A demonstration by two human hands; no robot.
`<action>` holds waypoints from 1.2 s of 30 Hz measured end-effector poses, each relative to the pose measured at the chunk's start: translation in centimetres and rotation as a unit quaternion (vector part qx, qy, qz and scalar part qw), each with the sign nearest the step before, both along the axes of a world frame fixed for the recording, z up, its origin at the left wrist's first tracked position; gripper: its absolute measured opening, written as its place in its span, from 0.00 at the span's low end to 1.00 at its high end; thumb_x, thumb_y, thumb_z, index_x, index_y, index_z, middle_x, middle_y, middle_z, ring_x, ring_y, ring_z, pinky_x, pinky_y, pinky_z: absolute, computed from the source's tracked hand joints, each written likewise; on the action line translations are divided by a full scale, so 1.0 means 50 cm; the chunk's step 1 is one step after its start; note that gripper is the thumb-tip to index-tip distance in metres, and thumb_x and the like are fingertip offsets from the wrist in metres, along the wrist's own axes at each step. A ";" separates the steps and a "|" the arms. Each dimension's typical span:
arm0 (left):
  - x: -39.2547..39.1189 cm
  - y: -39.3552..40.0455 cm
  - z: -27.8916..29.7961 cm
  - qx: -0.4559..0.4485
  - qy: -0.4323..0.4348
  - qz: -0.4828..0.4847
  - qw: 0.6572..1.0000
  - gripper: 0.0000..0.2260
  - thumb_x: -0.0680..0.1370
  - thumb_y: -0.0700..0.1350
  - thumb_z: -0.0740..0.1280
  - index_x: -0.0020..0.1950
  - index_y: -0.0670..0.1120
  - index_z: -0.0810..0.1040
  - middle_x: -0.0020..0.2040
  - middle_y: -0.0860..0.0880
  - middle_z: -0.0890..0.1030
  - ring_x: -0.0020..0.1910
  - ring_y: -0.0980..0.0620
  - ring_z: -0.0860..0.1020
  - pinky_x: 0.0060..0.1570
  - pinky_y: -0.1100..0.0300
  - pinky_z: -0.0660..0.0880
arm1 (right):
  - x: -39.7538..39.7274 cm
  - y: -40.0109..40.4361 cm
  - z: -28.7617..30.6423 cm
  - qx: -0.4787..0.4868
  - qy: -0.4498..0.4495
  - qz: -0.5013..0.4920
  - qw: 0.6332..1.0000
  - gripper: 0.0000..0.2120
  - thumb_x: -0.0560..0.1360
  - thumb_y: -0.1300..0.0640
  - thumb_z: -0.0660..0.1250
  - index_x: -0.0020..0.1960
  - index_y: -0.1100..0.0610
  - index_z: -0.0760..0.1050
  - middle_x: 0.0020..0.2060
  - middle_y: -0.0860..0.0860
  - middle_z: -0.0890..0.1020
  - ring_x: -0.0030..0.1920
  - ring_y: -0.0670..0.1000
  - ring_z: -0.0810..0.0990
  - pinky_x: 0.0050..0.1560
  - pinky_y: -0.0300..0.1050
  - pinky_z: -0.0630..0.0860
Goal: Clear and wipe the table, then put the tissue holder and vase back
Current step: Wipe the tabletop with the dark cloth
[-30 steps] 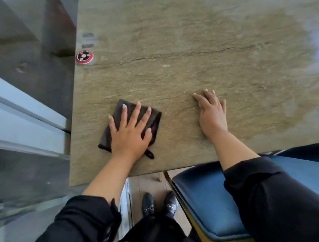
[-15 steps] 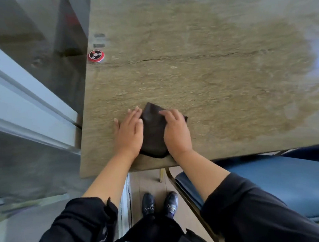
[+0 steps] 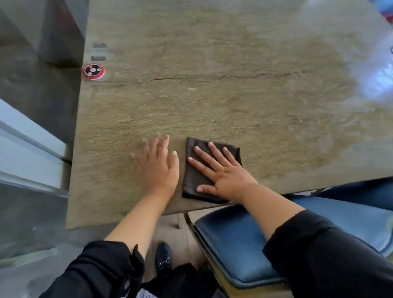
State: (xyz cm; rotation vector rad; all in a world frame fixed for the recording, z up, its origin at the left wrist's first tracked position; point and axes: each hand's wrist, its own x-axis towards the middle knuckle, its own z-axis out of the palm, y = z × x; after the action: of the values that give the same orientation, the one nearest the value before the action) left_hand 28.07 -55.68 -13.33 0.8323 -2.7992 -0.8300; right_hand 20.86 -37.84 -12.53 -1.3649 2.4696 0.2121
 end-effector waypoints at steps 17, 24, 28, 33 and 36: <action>-0.136 0.247 -0.012 -0.042 0.044 -0.049 0.997 0.29 0.76 0.56 0.45 0.72 0.47 0.69 0.75 0.47 0.65 0.76 0.46 0.59 0.73 0.40 0.44 | -0.158 0.269 0.003 0.030 -0.016 0.203 0.979 0.36 0.75 0.29 0.43 0.74 0.40 0.29 0.75 0.44 0.31 0.74 0.54 0.27 0.74 0.58 0.32; -0.204 0.340 -0.023 -0.064 -0.011 -0.095 0.993 0.30 0.77 0.58 0.42 0.75 0.49 0.63 0.78 0.51 0.58 0.77 0.52 0.53 0.73 0.43 0.43 | -0.168 0.335 0.005 0.024 -0.039 0.098 0.994 0.38 0.68 0.27 0.31 0.71 0.42 0.25 0.72 0.46 0.28 0.73 0.58 0.27 0.71 0.62 0.32; -0.232 0.381 -0.019 -0.076 -0.019 -0.125 0.989 0.30 0.77 0.58 0.42 0.76 0.50 0.61 0.79 0.51 0.54 0.78 0.50 0.51 0.72 0.40 0.42 | -0.209 0.442 0.007 0.026 -0.051 0.118 0.991 0.37 0.69 0.25 0.38 0.68 0.37 0.22 0.71 0.44 0.26 0.72 0.56 0.25 0.68 0.56 0.26; -0.272 0.448 -0.027 -0.122 -0.091 -0.204 0.967 0.24 0.81 0.57 0.45 0.78 0.57 0.48 0.79 0.54 0.42 0.77 0.52 0.38 0.72 0.38 0.37 | -0.291 0.565 0.006 0.036 -0.052 -0.070 0.996 0.38 0.60 0.24 0.20 0.67 0.35 0.20 0.70 0.42 0.25 0.72 0.54 0.24 0.75 0.60 0.34; -0.292 0.484 -0.031 -0.135 -0.086 -0.210 0.965 0.24 0.82 0.54 0.49 0.78 0.57 0.48 0.79 0.53 0.42 0.77 0.52 0.38 0.72 0.37 0.37 | -0.295 0.554 0.014 0.031 -0.080 -0.195 0.977 0.37 0.66 0.25 0.29 0.70 0.38 0.24 0.73 0.45 0.27 0.72 0.55 0.24 0.73 0.64 0.36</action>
State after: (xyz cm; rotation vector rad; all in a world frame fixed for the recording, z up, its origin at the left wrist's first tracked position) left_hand 13.48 -31.50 -14.86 0.2841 -3.2007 -0.4105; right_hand 6.13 -10.15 -11.82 -0.8128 2.5076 0.0830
